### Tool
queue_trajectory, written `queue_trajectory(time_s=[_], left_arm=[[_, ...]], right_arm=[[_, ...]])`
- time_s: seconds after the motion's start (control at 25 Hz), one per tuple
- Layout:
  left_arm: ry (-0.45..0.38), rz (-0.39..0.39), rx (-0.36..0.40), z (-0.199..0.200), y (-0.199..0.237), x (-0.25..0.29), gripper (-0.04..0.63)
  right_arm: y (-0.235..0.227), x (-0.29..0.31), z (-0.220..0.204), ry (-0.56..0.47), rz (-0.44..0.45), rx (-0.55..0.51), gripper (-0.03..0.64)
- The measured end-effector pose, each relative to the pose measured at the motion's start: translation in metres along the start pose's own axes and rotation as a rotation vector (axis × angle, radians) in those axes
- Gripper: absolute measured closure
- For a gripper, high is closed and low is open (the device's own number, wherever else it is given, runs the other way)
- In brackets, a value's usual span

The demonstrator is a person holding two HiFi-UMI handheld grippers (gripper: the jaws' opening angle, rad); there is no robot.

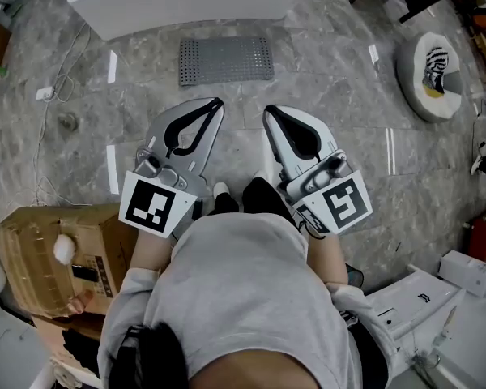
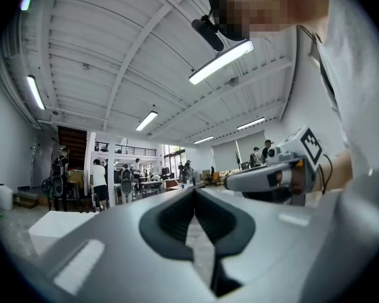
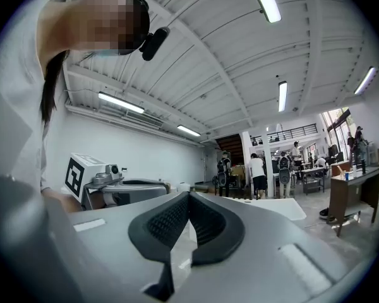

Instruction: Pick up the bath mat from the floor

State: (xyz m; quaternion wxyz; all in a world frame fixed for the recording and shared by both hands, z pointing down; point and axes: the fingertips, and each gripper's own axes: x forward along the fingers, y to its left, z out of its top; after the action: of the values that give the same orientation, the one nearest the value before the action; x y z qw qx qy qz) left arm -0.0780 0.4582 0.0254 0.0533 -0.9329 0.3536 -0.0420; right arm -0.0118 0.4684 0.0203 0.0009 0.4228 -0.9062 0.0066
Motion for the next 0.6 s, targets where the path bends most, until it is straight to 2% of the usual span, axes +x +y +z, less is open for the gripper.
queue_trajectory(time_s=[0.36, 0.6], left_arm=[[-0.01, 0.036, 0.007, 0.0, 0.023, 0.029, 0.594], [0.003, 0.072, 0.02, -0.002, 0.047, 0.07, 0.594]], right_arm=[[-0.033, 0.02, 0.0, 0.001, 0.015, -0.01, 0.618], [-0.077, 0.046, 0.003, 0.003, 0.045, -0.019, 0.618]])
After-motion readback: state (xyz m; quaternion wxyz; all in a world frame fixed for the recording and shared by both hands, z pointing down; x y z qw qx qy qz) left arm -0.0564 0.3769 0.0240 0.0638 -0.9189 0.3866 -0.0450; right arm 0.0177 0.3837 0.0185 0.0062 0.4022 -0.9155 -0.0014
